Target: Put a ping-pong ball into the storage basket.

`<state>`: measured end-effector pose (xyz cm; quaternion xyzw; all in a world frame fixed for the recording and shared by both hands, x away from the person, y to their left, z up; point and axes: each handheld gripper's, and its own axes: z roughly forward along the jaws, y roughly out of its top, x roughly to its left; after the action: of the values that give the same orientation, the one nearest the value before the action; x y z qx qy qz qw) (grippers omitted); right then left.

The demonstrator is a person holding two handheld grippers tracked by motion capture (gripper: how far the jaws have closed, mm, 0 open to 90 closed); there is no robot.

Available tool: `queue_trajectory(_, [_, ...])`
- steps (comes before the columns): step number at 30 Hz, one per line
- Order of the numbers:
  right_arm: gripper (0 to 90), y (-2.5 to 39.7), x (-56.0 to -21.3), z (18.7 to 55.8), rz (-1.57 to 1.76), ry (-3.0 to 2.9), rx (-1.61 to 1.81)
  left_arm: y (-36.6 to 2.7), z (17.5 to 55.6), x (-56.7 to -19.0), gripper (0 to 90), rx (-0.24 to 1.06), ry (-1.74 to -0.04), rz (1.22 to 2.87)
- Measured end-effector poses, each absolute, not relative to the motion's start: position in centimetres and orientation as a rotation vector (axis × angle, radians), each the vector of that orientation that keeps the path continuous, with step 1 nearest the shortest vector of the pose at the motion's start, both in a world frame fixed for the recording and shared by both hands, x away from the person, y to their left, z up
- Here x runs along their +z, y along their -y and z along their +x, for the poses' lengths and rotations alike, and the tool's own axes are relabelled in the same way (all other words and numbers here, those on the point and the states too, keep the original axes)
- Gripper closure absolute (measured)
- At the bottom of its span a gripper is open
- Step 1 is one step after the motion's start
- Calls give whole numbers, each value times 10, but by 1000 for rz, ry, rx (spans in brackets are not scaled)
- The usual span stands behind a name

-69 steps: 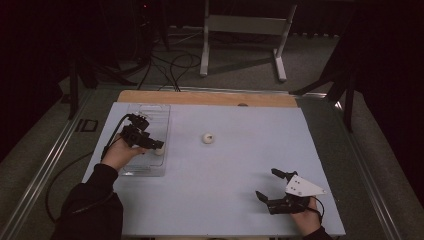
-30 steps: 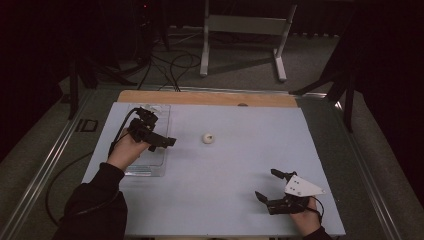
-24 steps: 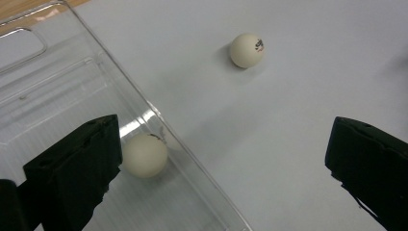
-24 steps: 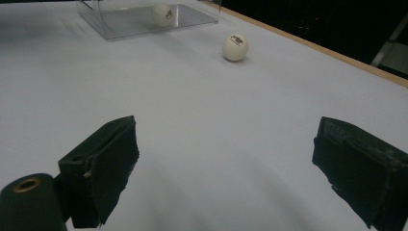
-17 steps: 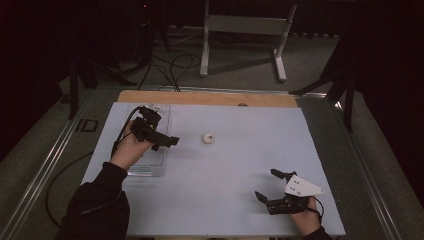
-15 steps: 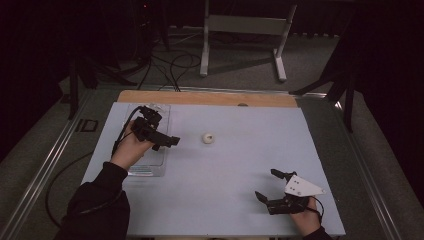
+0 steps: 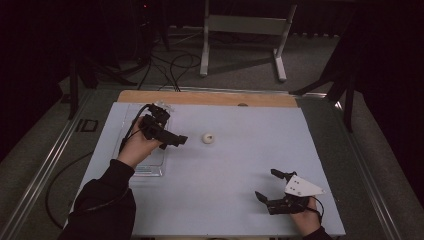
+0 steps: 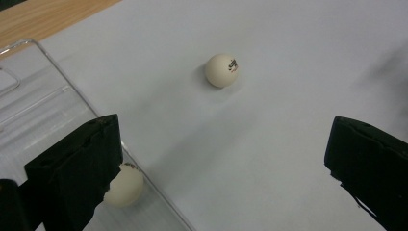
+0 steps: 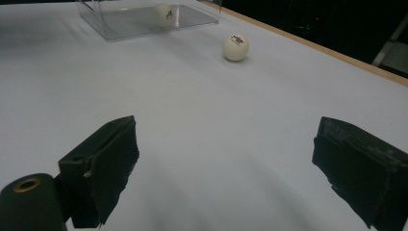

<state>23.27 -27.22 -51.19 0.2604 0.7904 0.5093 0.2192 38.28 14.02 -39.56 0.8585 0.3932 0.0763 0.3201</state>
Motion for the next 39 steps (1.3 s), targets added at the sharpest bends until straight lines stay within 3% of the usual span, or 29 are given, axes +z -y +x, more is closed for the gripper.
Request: queue_trajectory(39, [86, 273, -512, 233, 722, -2179, 1406, -79, 390, -397, 7, 274, -1015, 2175])
